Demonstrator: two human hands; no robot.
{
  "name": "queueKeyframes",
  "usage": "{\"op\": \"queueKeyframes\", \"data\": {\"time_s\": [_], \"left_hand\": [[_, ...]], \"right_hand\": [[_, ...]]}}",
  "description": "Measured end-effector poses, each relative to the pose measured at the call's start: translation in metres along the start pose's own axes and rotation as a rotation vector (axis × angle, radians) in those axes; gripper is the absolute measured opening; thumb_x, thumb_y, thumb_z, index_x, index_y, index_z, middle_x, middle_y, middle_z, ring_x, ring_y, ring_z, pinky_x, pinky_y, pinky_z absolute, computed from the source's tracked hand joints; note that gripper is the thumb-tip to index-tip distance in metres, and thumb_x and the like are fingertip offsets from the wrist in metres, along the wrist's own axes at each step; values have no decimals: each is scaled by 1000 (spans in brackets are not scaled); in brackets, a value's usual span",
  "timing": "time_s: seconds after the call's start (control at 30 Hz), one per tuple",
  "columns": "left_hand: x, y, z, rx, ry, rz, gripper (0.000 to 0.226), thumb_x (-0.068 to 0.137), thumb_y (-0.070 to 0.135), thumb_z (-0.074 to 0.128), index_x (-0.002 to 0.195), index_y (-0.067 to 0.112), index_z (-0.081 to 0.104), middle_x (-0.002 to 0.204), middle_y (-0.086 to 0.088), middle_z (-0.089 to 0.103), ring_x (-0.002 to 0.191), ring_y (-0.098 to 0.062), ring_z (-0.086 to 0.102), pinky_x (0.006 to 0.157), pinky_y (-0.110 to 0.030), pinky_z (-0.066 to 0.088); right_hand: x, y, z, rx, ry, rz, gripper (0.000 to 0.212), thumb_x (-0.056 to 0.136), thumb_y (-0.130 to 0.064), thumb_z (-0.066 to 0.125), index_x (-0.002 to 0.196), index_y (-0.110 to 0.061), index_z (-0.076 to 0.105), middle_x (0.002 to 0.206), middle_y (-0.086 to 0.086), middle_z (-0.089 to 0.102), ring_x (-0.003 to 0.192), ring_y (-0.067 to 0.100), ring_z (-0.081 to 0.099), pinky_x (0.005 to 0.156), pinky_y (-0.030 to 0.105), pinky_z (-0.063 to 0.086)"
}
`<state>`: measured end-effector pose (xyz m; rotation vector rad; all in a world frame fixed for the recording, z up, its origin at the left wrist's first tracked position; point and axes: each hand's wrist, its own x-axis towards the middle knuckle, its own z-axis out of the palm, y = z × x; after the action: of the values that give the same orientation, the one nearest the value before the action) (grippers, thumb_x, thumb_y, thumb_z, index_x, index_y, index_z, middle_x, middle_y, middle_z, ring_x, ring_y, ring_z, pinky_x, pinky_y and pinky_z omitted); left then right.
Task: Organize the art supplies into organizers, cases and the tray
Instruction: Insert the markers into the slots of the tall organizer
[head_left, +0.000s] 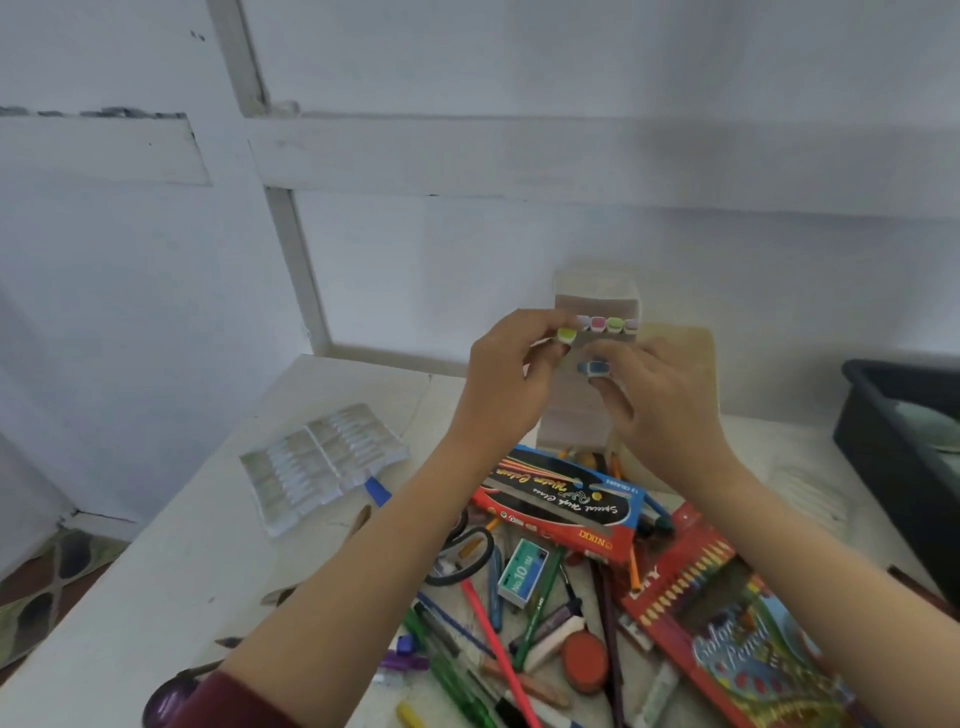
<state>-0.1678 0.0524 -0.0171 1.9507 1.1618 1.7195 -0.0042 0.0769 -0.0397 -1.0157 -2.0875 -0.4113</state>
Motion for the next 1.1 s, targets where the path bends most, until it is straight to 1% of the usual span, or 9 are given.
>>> {"op": "queueKeyframes", "data": {"time_s": [0.07,0.13,0.27,0.37,0.67,0.8,0.93,1.03,1.1], "left_hand": [[-1,-8,2,41,-25,14,38,85,-8,57,106,23,65,101,25,59,94,12,57,85,-10,47],[0,-16,7,101,-41,8,34,85,-5,60,108,19,67,102,21,61,92,17,54,85,-5,42],[2,-27,16,221,-72,-2,25,86,1,61,105,16,68,96,11,68,83,3,56,77,-2,41],[2,-31,20,290,-106,22,22,87,3,61,104,14,68,96,2,70,81,-3,55,74,-3,37],[-1,-41,24,338,-152,-4,23,85,4,63,105,15,65,94,2,69,79,-8,55,73,-9,38],[3,-42,24,354,-172,-16,20,85,5,63,102,14,65,94,3,69,80,-7,55,76,-20,45],[5,-43,26,379,-184,-50,17,86,6,62,101,13,65,97,1,70,82,-10,57,77,-25,46],[5,-43,29,465,-176,-59,15,88,9,60,101,13,67,95,-3,71,83,-20,61,70,-26,43],[2,-41,31,542,-140,-10,13,89,9,60,98,11,68,88,-6,72,77,-24,64,64,-22,38]], "right_hand": [[4,-2,1,-20,27,27,21,76,-6,74,94,-8,64,80,5,68,75,26,60,66,20,28],[8,-3,2,-21,24,27,19,76,-6,74,91,-9,64,78,3,67,73,25,59,64,21,29],[9,-3,6,-25,8,17,23,72,-4,76,91,-8,64,77,5,67,72,26,60,59,29,40],[9,-2,5,-67,25,32,25,67,-4,78,88,-8,64,76,5,66,70,24,61,58,23,35],[11,5,13,-97,-13,70,18,68,-5,76,77,-9,62,75,5,65,70,22,58,58,20,29],[11,7,19,-64,-29,111,17,69,-5,75,77,-8,61,77,8,64,71,24,58,59,22,31],[10,9,23,-53,-48,127,16,70,-6,74,78,-9,61,80,8,65,73,24,58,59,22,33],[11,8,24,-41,-43,138,17,69,-5,75,77,-9,61,80,8,66,74,25,58,61,22,33],[11,8,24,-28,-43,145,16,70,-4,75,77,-9,61,80,8,66,75,26,59,61,23,34]]}}
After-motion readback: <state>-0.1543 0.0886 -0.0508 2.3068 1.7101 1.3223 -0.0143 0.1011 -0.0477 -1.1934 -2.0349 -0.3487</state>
